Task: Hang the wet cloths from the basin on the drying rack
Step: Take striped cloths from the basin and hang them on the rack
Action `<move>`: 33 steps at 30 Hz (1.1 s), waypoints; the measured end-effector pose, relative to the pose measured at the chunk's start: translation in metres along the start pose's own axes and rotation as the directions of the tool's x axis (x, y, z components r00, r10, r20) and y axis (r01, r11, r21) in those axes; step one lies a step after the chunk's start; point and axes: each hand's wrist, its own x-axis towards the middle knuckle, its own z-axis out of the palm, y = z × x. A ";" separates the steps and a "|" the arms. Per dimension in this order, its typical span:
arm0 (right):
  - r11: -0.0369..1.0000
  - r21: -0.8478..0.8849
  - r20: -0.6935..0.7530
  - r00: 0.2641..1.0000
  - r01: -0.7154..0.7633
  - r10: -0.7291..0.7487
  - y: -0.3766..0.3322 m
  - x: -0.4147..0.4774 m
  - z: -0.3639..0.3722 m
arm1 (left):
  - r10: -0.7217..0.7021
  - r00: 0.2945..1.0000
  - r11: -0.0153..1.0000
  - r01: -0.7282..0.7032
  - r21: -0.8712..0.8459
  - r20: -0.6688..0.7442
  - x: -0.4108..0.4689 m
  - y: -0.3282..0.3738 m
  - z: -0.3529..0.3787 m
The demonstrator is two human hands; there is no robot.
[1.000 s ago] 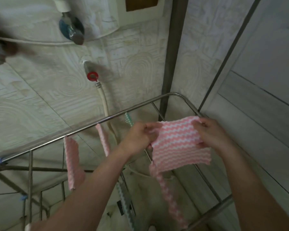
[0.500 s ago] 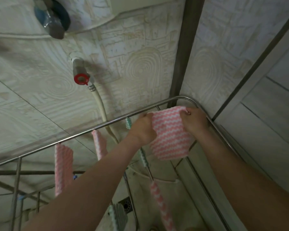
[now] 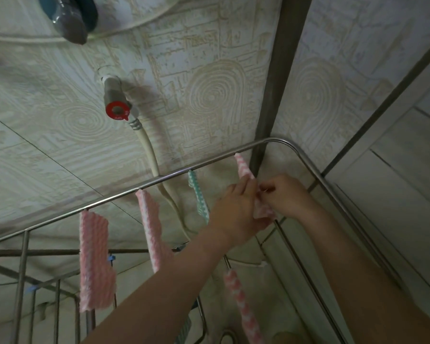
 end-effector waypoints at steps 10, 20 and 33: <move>0.994 -0.090 -0.348 0.934 0.055 -0.084 -0.008 -0.020 0.021 | -0.044 0.997 0.999 0.044 -0.010 -0.056 0.005 0.002 0.011; 0.998 -0.060 -0.272 0.962 -0.008 -0.008 0.008 -0.053 0.018 | -0.064 0.998 0.997 0.064 0.033 -0.011 -0.001 0.013 0.011; 0.995 -0.013 -0.073 0.992 0.100 -0.101 -0.017 -0.108 0.037 | -0.102 0.994 0.995 0.102 0.008 0.026 -0.156 0.013 0.006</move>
